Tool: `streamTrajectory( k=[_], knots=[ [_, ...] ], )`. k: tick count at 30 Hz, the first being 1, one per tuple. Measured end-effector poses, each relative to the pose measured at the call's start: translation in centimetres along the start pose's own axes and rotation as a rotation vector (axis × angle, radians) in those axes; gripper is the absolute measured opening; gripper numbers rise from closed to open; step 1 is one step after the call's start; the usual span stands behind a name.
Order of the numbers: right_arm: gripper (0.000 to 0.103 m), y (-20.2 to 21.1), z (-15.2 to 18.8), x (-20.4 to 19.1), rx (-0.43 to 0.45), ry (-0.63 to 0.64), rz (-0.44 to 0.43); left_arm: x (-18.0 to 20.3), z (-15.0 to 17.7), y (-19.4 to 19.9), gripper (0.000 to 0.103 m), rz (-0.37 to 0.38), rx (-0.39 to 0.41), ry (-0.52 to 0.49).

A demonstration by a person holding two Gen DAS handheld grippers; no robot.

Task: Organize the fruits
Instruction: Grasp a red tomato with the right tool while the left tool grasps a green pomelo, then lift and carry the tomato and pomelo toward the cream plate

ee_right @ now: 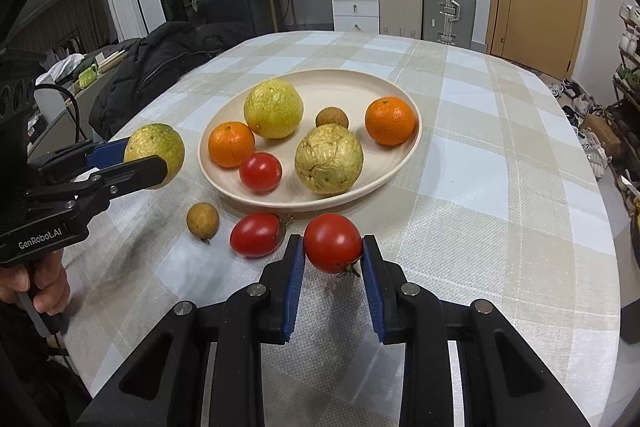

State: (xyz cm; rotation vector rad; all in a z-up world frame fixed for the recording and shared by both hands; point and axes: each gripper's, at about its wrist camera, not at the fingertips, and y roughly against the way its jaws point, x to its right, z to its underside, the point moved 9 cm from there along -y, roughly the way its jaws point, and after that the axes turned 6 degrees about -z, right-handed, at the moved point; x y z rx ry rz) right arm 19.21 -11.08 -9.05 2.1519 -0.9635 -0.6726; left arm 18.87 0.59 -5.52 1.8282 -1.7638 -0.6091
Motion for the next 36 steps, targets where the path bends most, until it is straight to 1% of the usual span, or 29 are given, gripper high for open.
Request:
streamTrajectory(
  k=[9,18,36],
  knots=[
    [0.029,1.3,-1.2,-0.1,0.067,-0.01,-0.013,-0.6,-0.8,1.3,0.046,-0.014,0.043,0.013],
    [0.029,2.5,-1.8,0.2,0.116,-0.029,-0.015,-1.1,-1.0,1.7,0.046,-0.02,0.059,0.022],
    [0.029,3.5,-2.5,0.9,0.163,-0.071,-0.006,-2.6,-2.2,1.7,0.046,-0.049,0.09,0.052]
  ],
)
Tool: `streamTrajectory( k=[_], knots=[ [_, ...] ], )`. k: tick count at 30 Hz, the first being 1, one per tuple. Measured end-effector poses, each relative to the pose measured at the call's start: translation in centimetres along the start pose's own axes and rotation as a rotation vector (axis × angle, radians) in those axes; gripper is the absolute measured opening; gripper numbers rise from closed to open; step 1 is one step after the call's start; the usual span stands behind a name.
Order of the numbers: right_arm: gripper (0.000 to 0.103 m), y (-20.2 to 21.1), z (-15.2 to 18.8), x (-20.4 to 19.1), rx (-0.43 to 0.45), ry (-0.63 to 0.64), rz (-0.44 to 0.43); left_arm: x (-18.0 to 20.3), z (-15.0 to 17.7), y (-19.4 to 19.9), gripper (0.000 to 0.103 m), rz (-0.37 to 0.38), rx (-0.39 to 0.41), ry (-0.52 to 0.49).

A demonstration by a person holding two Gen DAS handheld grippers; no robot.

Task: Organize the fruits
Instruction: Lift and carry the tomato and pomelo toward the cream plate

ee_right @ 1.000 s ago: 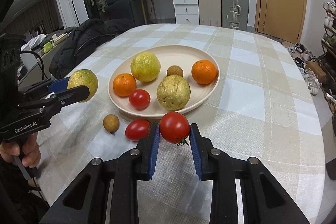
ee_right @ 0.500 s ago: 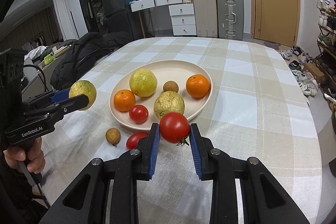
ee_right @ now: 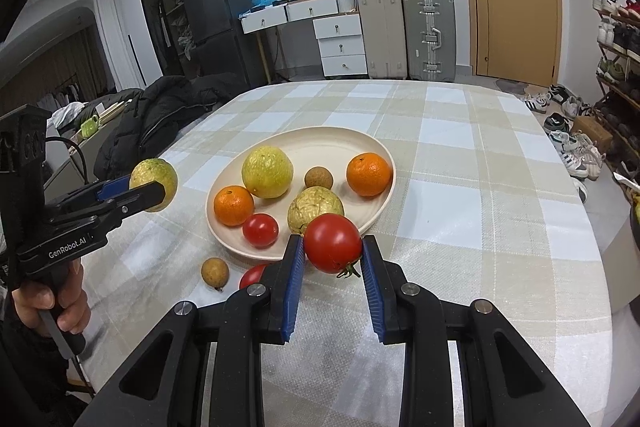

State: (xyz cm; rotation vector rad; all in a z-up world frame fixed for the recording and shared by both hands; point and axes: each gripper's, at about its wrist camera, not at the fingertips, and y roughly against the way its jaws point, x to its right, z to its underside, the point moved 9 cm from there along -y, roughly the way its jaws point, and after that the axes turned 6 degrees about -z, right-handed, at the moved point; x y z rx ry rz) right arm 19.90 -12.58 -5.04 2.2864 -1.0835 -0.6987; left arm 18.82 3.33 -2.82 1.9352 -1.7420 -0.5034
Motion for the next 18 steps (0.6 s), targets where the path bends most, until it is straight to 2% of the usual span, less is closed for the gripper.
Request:
streamTrajectory(
  k=[18],
  knots=[
    [0.029,-0.7,-2.5,1.0,0.006,-0.015,0.011,-1.6,-1.1,-1.9,0.046,-0.015,-0.002,0.017]
  ],
)
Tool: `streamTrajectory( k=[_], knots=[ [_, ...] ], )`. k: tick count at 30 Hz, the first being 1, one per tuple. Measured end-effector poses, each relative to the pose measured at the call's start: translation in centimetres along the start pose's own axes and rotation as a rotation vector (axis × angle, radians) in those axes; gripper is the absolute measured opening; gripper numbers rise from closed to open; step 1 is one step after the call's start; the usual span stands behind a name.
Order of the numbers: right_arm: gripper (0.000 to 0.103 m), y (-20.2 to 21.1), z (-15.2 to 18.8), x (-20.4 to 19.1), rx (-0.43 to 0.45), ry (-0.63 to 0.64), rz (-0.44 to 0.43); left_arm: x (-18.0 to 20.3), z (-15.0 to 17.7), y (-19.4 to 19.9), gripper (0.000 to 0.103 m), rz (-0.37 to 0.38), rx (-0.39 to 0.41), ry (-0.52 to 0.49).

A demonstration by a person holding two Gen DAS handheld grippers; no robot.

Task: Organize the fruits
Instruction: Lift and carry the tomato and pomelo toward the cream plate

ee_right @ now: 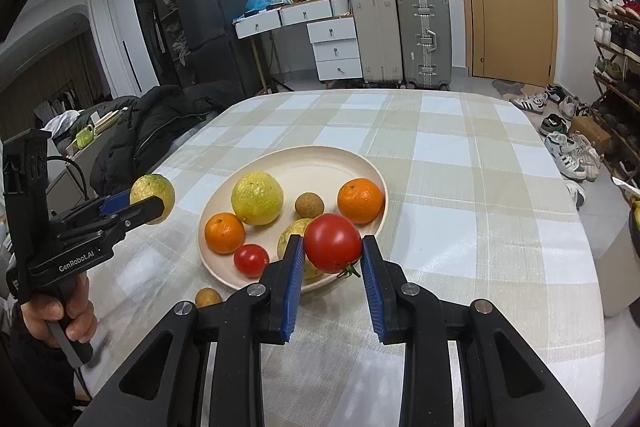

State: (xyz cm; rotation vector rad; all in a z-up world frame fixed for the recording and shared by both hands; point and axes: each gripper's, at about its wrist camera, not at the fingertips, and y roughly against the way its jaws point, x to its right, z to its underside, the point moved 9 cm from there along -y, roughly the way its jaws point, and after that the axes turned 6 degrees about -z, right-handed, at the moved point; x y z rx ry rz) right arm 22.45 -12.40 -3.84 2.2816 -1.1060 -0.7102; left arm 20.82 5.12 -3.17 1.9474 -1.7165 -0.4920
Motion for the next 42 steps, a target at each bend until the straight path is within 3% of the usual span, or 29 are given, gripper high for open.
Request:
streamTrajectory(
  k=[20,42],
  knots=[
    [0.029,-3.4,-1.1,2.2,-0.035,-0.077,-0.015,0.9,-1.5,-5.2,0.046,-0.018,-0.042,-0.01],
    [0.029,-6.4,-1.2,2.9,-0.067,-0.124,-0.029,2.5,-0.9,-9.0,0.046,-0.027,-0.092,-0.037]
  ],
)
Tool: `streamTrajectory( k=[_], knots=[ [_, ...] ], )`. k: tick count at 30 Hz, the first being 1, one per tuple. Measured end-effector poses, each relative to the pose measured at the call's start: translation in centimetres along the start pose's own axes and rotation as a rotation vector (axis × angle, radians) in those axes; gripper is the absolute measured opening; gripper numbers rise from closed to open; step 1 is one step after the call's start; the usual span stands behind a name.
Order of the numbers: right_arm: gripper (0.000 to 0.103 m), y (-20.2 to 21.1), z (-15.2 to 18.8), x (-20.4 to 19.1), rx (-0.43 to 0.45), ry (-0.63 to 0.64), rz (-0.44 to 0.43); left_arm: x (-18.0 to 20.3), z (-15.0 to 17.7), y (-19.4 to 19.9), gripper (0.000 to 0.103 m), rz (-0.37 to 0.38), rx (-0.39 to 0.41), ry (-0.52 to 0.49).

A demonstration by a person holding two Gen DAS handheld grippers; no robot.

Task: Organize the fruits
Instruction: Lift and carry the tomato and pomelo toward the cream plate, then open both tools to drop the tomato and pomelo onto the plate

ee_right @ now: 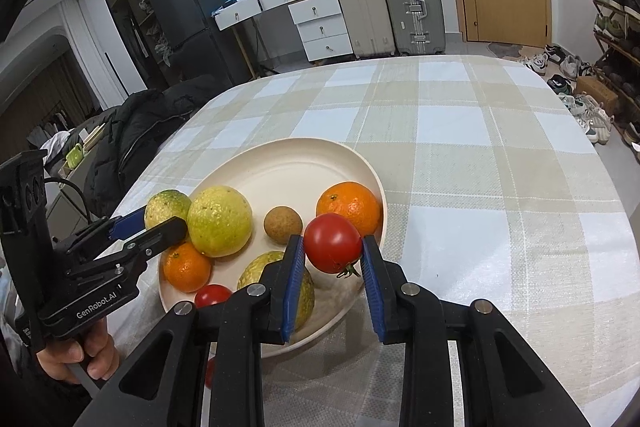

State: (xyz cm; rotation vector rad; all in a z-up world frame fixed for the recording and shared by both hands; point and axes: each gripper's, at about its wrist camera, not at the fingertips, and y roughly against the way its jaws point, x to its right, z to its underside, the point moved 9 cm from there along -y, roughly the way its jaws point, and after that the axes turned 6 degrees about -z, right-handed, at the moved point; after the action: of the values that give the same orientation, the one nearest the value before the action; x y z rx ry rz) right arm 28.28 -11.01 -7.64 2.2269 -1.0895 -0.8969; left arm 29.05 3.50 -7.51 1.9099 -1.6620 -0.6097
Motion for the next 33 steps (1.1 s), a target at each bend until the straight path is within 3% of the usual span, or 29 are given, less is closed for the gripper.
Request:
streamTrajectory(
  k=[23,27,29,31,33],
  knots=[
    [0.034,0.3,0.3,-0.6,-0.009,0.009,0.018,0.3,0.8,0.4,0.048,-0.004,-0.009,-0.025],
    [0.052,1.3,0.4,-0.8,0.014,0.025,0.044,0.1,1.0,1.2,0.07,-0.011,0.009,-0.027],
    [0.06,1.8,0.4,-1.0,0.025,0.041,0.061,-0.1,1.0,1.8,0.075,-0.004,0.016,-0.019],
    [0.082,2.3,0.6,-1.3,0.028,0.05,0.067,-0.4,1.1,2.3,0.083,0.001,0.021,-0.009],
    [0.094,2.9,0.7,-1.5,0.043,0.057,0.072,-0.7,1.1,3.0,0.084,0.0,0.026,-0.002]
  ],
)
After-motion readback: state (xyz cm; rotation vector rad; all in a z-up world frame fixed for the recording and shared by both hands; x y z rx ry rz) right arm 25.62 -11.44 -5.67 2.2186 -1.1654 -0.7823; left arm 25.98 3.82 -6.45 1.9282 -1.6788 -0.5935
